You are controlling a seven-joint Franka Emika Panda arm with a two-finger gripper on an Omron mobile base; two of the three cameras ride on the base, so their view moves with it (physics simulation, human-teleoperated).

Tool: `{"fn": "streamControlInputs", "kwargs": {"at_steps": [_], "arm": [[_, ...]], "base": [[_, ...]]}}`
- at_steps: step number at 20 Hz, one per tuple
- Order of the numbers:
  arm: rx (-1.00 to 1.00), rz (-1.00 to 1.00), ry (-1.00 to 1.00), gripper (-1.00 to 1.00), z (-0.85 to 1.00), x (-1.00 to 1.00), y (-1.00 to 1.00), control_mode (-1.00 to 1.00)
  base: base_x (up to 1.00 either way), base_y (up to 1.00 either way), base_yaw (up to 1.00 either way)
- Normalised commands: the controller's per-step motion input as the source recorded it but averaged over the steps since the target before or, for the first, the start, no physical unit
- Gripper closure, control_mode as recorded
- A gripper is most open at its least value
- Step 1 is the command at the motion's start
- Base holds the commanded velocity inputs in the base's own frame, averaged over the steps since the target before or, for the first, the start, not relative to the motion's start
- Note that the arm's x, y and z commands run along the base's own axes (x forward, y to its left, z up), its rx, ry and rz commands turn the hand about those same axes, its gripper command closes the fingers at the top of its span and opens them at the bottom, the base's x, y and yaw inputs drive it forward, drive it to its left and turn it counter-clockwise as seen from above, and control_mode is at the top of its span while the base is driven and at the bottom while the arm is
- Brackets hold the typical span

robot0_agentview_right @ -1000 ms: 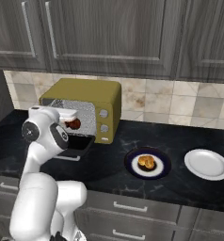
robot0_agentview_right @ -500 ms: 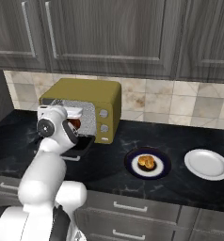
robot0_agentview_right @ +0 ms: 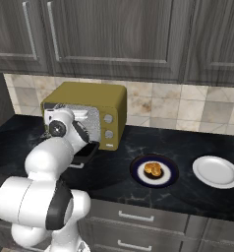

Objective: Open the toaster oven door. Place the bread on the top rack in the toaster oven and place the steak on the bottom rack.

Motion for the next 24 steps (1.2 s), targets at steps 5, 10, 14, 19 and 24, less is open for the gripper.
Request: {"fn": "streamControlInputs", "kwargs": {"at_steps": [5, 10, 14, 19, 24], "arm": [[0.0, 0.0, 0.0, -1.0, -0.15, 0.28, 0.17, -1.0], [0.0, 0.0, 0.0, -1.0, -0.18, 0.21, 0.13, -1.0], [0.0, 0.0, 0.0, -1.0, -0.23, 0.09, 0.09, -1.0], [0.0, 0.0, 0.0, -1.0, -0.23, 0.02, 0.08, -1.0], [0.0, -0.03, 0.02, -1.0, -0.21, 0.01, 0.05, -1.0]], "base": [[0.0, 0.0, 0.0], [0.0, 0.0, 0.0], [0.0, 0.0, 0.0], [0.0, 0.0, 0.0], [0.0, 0.0, 0.0]]}}
